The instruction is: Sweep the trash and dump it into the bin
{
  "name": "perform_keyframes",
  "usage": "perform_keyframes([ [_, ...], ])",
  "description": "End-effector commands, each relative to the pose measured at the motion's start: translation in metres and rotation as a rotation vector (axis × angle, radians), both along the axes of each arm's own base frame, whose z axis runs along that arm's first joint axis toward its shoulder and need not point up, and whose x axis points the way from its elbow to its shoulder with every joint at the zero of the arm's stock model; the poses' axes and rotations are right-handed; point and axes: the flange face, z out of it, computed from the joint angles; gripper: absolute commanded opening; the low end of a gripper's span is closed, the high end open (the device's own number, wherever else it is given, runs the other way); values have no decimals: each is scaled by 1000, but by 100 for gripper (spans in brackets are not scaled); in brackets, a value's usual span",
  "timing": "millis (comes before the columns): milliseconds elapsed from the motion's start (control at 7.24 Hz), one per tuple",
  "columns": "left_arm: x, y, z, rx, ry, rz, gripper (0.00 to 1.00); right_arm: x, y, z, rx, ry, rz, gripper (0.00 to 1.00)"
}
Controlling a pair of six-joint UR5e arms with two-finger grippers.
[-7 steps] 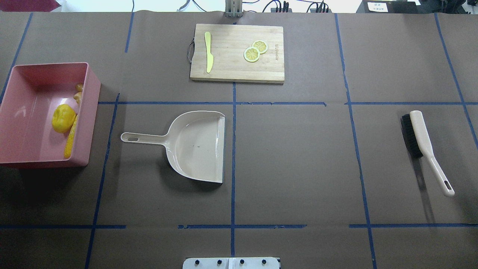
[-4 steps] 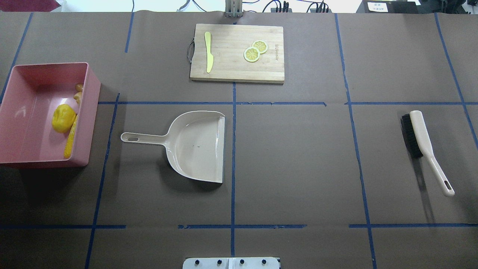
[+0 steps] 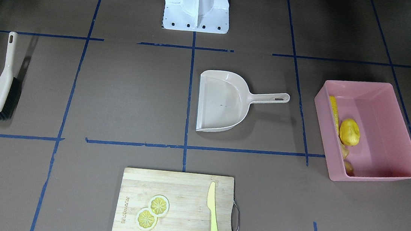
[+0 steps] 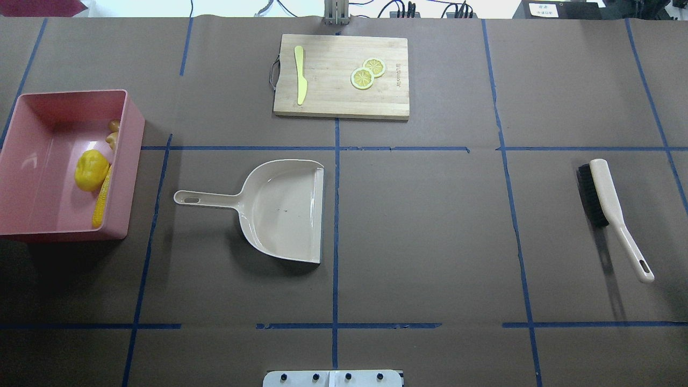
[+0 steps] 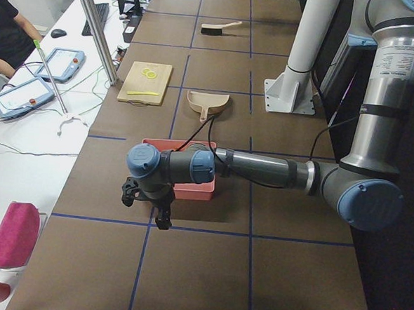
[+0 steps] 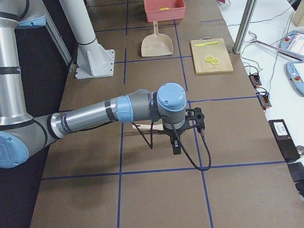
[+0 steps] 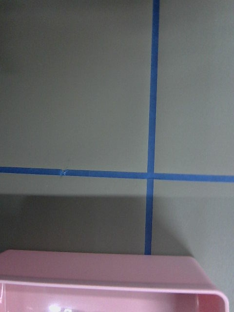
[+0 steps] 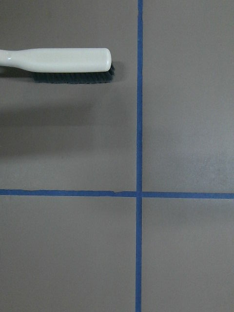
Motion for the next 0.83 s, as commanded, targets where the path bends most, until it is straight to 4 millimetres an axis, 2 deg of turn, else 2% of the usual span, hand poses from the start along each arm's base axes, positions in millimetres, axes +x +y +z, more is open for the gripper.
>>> perform_keyframes([
  [0, 0, 21, 18, 26, -4, -7, 100, 0, 0, 0, -3, 0, 3, 100],
  [276, -4, 27, 29, 81, -63, 2, 100, 0, -1, -1, -1, 0, 3, 100],
  [691, -5, 26, 27, 159, -62, 73, 100, 0, -4, -4, 6, 2, 3, 100],
])
